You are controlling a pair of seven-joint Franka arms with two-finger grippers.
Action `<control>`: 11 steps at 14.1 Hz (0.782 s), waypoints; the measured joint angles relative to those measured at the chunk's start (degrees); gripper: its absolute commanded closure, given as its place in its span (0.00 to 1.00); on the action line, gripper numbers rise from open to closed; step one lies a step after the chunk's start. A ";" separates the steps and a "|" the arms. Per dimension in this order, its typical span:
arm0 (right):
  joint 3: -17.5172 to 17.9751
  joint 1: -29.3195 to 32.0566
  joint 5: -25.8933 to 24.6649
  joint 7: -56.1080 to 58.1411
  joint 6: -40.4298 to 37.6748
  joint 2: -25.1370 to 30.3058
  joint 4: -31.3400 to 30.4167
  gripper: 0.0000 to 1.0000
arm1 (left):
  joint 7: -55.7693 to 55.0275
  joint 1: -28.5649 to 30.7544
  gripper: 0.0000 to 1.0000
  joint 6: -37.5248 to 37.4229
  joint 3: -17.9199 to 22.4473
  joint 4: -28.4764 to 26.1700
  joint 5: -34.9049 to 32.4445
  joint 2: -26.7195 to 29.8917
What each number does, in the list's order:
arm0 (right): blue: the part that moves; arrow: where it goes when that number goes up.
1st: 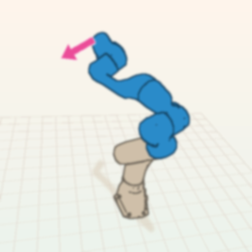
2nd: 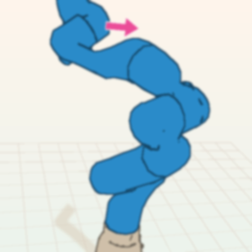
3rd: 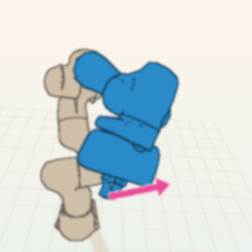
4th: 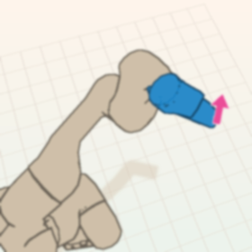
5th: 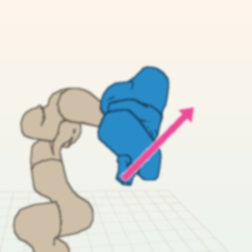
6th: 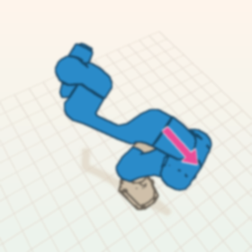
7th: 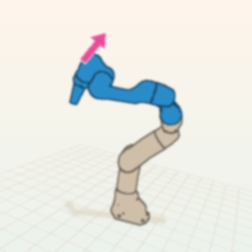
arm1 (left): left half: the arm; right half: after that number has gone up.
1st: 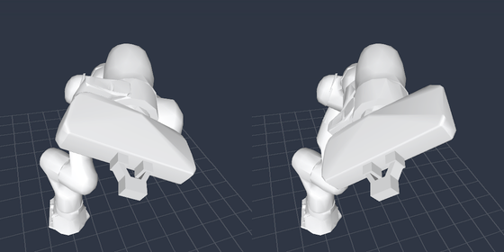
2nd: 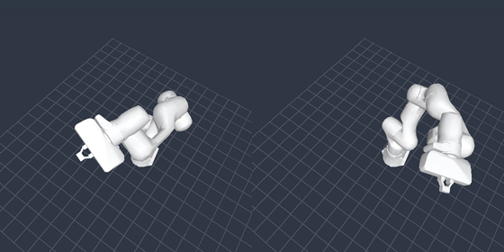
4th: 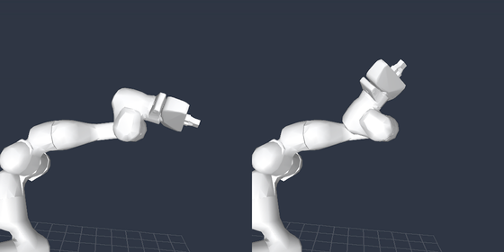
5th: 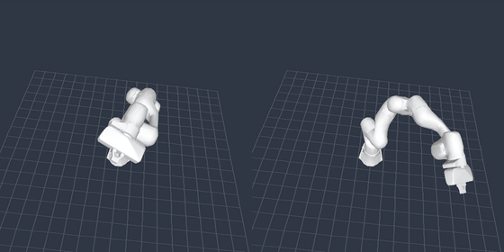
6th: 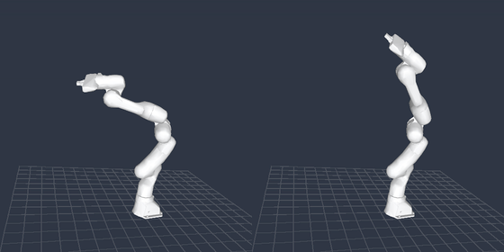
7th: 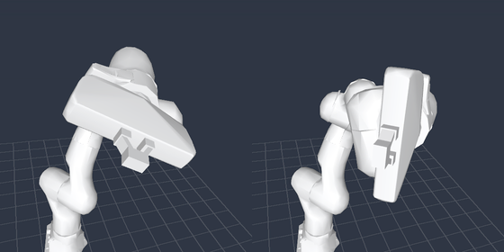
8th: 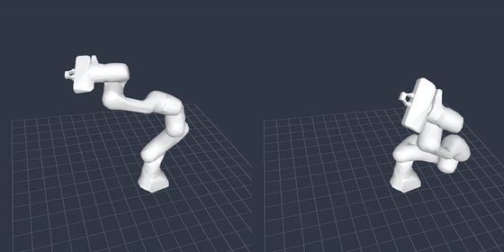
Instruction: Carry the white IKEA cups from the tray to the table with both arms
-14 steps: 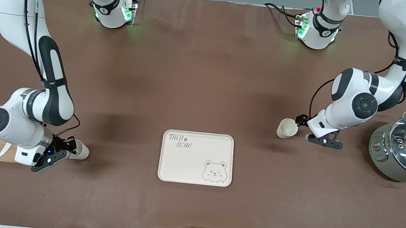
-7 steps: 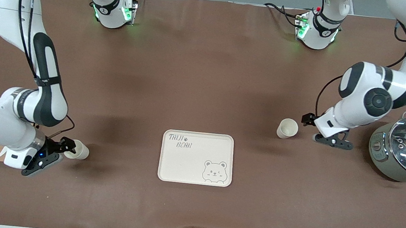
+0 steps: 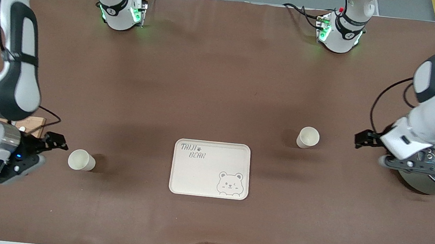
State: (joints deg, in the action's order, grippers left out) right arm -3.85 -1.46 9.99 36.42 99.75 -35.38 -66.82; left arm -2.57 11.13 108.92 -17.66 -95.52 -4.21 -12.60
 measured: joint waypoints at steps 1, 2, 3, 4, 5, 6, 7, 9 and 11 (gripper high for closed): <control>0.01 0.00 0.00 -2.67 -3.36 2.75 0.42 0.00 | 1.28 0.83 0.00 -1.64 0.01 1.59 0.00 -0.05; 0.00 0.00 -0.04 -5.62 -6.42 5.62 0.55 0.00 | 3.02 1.29 0.00 -3.94 0.02 3.35 0.00 -0.12; -0.01 0.00 -0.14 -9.16 -9.17 8.61 0.60 0.00 | 4.79 1.46 0.00 -6.81 0.05 5.56 0.00 -0.19; -0.05 0.01 -0.62 -12.64 -11.53 11.45 0.53 0.00 | 5.81 1.48 0.00 -9.52 0.13 7.86 0.00 -0.20; -0.08 0.02 -2.07 -15.76 -13.50 14.30 0.17 0.00 | 6.17 1.56 0.00 -12.05 0.31 10.03 0.00 -0.19; -0.10 0.03 -3.95 -18.36 -14.49 17.10 -0.87 0.00 | 6.75 1.84 0.00 -14.17 0.52 11.73 0.00 -0.19; -0.12 0.05 -5.35 -20.99 -14.83 20.00 -2.63 0.00 | 7.89 2.23 0.00 -16.03 0.62 12.96 0.00 -0.19; -0.16 0.06 -6.43 -26.41 -14.71 26.31 -8.20 0.00 | 9.72 2.69 0.00 -18.40 0.66 14.20 0.00 -0.19; -0.24 0.09 -6.70 -29.13 -10.64 33.14 -16.92 0.00 | 10.44 2.25 0.00 -18.82 0.76 14.42 0.01 -0.20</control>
State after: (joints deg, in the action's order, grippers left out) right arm -4.09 -1.37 3.29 7.29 89.11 -2.24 -83.75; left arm 7.88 13.38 90.10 -16.91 -81.11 -4.20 -12.80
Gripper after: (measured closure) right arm 0.000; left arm 0.000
